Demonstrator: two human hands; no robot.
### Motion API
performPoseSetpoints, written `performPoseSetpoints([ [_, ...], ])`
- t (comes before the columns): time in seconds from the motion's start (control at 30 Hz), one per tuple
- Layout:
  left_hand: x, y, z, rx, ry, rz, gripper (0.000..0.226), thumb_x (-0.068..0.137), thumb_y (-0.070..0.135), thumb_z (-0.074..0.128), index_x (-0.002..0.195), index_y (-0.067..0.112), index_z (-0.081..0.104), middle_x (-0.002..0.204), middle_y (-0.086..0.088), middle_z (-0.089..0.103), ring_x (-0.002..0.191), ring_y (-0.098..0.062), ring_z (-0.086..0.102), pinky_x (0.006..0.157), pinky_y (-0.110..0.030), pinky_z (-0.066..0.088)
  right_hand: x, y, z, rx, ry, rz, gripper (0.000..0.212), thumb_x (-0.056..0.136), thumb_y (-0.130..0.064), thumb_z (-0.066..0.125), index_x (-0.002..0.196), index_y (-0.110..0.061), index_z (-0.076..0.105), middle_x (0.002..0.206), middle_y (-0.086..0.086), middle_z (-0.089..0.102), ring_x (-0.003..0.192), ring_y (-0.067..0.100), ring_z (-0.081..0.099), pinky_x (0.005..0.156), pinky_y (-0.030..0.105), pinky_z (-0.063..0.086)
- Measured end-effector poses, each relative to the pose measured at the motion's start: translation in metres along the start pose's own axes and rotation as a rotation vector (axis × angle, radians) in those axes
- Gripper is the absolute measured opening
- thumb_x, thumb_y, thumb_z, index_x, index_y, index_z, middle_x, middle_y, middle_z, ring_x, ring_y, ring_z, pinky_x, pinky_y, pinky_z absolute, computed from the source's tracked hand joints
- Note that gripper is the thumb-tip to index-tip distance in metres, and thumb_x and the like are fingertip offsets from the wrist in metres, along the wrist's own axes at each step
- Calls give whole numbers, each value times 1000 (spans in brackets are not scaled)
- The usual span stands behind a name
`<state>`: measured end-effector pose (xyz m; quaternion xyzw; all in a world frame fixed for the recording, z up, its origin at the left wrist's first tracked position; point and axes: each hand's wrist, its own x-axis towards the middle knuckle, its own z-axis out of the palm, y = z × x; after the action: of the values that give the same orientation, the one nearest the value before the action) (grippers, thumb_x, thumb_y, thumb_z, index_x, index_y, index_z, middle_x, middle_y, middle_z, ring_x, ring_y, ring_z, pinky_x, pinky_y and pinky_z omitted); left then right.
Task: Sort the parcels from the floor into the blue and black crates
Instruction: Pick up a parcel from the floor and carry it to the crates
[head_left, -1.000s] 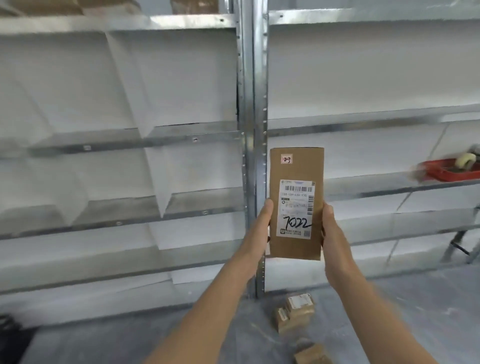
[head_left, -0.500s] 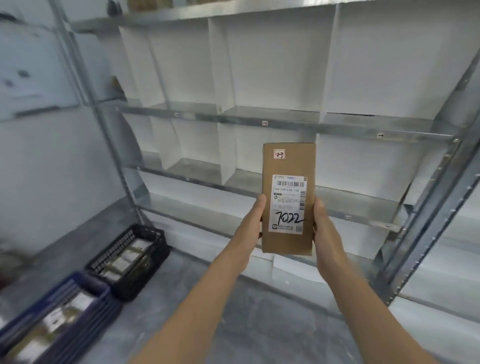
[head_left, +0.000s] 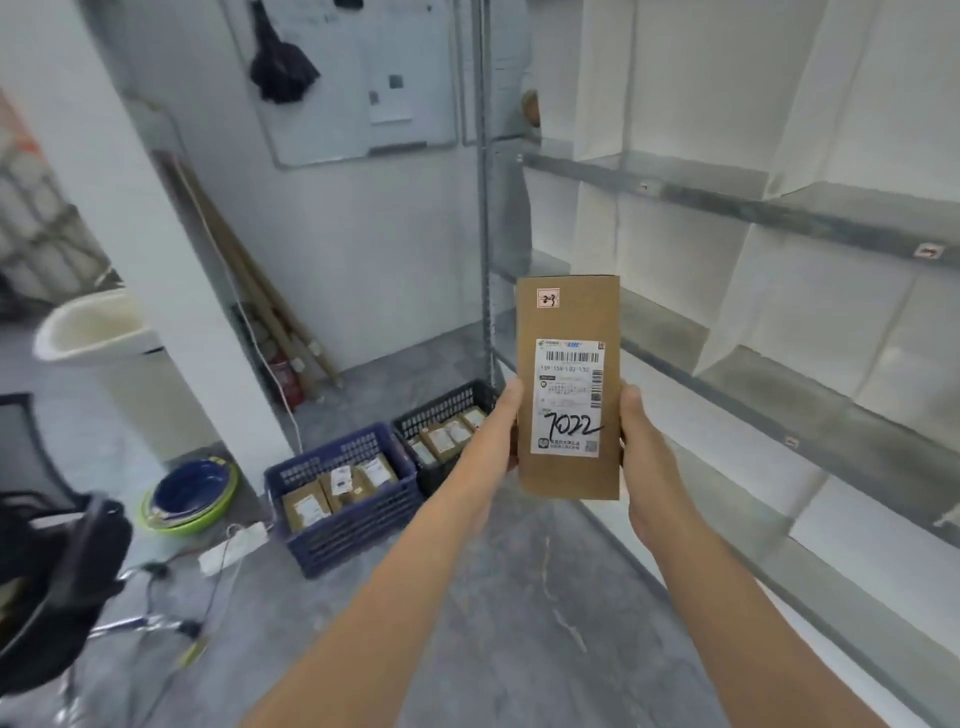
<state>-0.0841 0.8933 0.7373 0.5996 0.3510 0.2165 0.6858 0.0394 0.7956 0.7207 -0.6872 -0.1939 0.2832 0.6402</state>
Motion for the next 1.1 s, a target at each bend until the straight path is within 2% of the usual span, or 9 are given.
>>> performPoseSetpoints([
  [0.17,26,2,-33,-68,230,-1,46,102,64,35,118,37,68,93,20,77,81,8,70,86,-27,55,49,-4,46,-28,-208,7,48,109,-62,25,120,-49,70,111,-22,74,107,-3,63,93,30,45],
  [0.23,32,2,-42,-114,301,-12,49,102,65,36,123,35,68,104,14,78,94,1,70,98,-36,55,65,-5,61,-31,-276,27,51,109,-64,26,128,-43,68,115,-19,74,108,-1,64,94,30,48],
  [0.3,36,2,-52,-135,368,-10,46,102,64,37,119,37,70,106,12,78,99,-2,70,105,-44,52,77,-5,75,-36,-339,48,54,107,-67,29,131,-39,69,118,-10,75,110,8,68,93,34,52],
  [0.43,38,-3,-68,-151,474,-26,40,104,63,36,112,41,68,94,18,78,85,4,72,96,-35,55,94,0,99,-58,-432,119,57,103,-71,34,131,-35,69,120,-5,76,112,13,69,93,36,54],
  [0.53,38,-11,-82,-187,522,-57,48,101,66,38,126,37,67,116,8,76,107,-9,70,102,-41,54,101,5,115,-63,-490,150,54,107,-64,35,128,-31,71,112,-10,76,102,4,68,78,26,50],
  [0.63,40,-21,-98,-204,577,-102,44,101,67,38,116,39,68,112,8,76,110,-16,69,102,-44,54,107,11,135,-82,-539,174,48,110,-59,34,122,-32,71,103,-12,76,98,3,68,70,22,46],
  [0.8,56,-37,-133,-258,621,-160,38,99,69,39,104,44,67,111,6,76,109,-22,70,97,-47,56,118,24,179,-112,-587,220,51,109,-60,33,130,-31,70,114,-8,77,107,9,69,77,27,49],
  [1.0,95,-56,-202,-258,625,-146,46,101,66,37,128,41,65,115,12,76,108,-10,70,101,-42,55,148,43,254,-160,-585,251,50,109,-59,35,126,-30,72,111,-7,79,108,11,71,82,31,53],
  [1.1,119,-68,-251,-275,626,-192,47,101,66,37,126,39,66,115,8,77,109,-14,71,98,-42,57,165,54,302,-195,-590,272,51,109,-60,32,129,-31,70,110,-10,77,105,7,69,83,29,51],
])
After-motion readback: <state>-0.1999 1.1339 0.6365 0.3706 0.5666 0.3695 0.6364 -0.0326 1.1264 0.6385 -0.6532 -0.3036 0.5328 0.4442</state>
